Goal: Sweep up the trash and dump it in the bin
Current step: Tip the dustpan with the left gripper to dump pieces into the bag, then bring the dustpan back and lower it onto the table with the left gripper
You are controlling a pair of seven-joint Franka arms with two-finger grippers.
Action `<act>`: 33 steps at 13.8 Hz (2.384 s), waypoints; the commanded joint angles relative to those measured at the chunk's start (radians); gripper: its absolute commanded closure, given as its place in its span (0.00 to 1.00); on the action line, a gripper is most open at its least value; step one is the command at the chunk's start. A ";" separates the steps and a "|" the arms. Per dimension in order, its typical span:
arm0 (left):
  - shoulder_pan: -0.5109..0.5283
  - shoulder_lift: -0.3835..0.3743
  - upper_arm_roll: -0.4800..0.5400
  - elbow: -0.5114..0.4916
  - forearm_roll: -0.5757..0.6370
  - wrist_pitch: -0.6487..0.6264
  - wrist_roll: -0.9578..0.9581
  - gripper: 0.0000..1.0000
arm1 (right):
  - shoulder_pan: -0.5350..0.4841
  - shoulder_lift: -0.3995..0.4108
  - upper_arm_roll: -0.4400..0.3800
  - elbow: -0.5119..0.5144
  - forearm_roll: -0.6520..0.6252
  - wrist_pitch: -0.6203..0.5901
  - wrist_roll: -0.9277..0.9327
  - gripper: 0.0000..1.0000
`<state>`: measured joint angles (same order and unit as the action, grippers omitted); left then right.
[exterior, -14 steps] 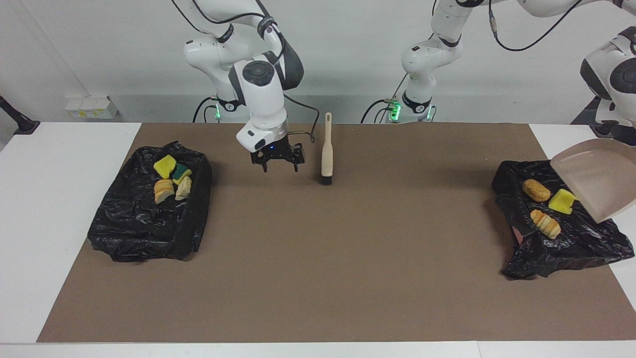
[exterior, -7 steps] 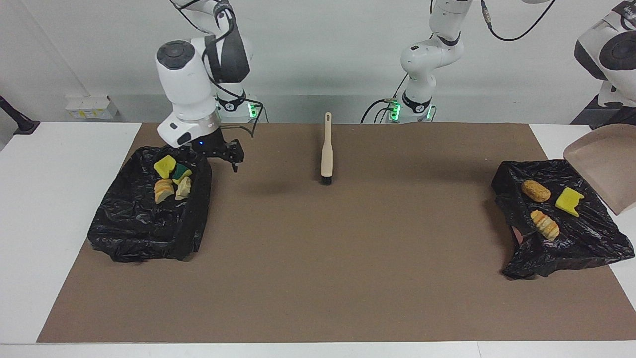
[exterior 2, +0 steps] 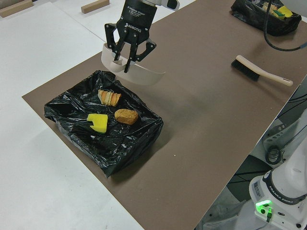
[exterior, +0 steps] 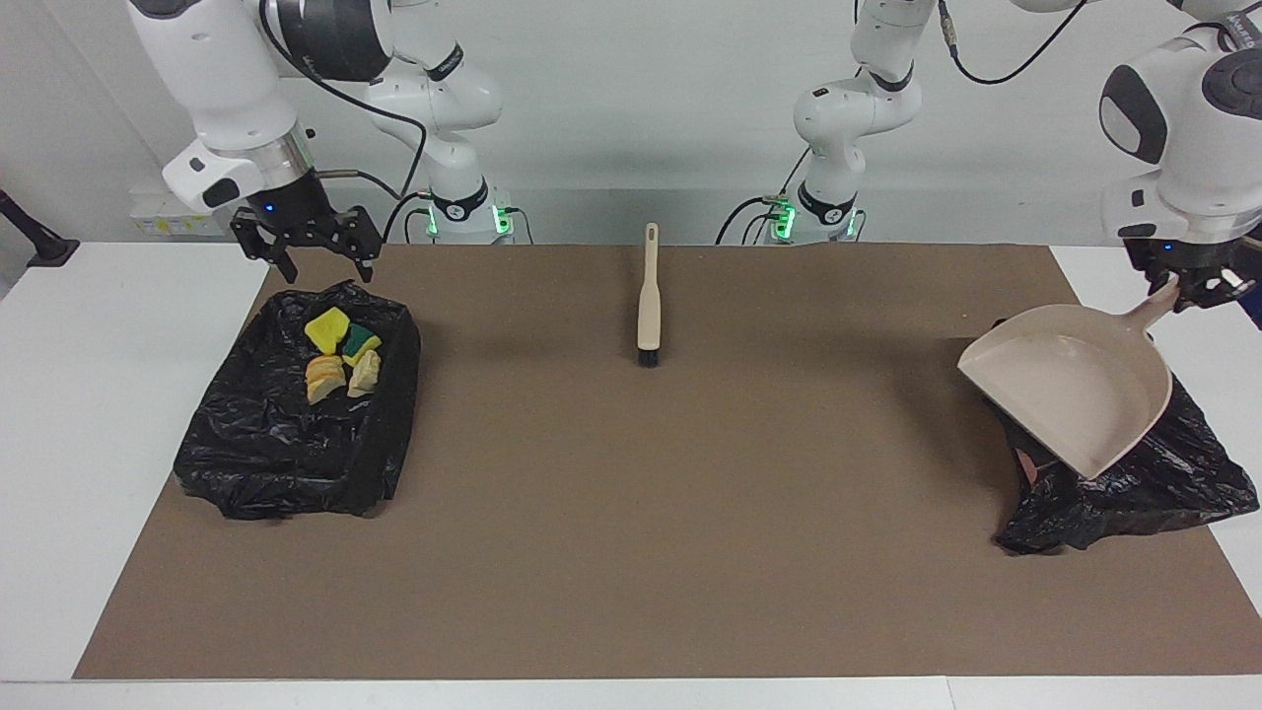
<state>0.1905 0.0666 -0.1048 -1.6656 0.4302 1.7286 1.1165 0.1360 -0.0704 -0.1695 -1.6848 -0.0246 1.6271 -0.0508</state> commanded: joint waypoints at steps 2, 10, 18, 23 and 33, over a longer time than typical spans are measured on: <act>-0.175 -0.010 0.011 -0.069 -0.141 -0.018 -0.355 1.00 | -0.029 0.011 -0.010 0.016 0.003 -0.024 -0.038 0.00; -0.532 0.120 0.011 -0.085 -0.301 0.165 -1.236 1.00 | -0.027 -0.022 -0.010 0.053 0.034 -0.090 -0.029 0.00; -0.697 0.285 0.011 -0.028 -0.398 0.422 -1.696 1.00 | -0.012 -0.026 -0.002 0.040 0.015 -0.079 -0.014 0.00; -0.775 0.399 0.011 0.026 -0.436 0.523 -1.882 1.00 | -0.006 -0.037 0.005 0.023 -0.017 -0.058 -0.055 0.00; -0.773 0.386 0.004 0.017 -0.445 0.522 -1.859 0.00 | -0.002 -0.040 0.004 0.020 -0.015 -0.059 -0.052 0.00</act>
<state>-0.5759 0.4776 -0.1143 -1.6562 0.0064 2.2677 -0.7505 0.1384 -0.0853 -0.1675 -1.6379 -0.0246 1.5581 -0.0767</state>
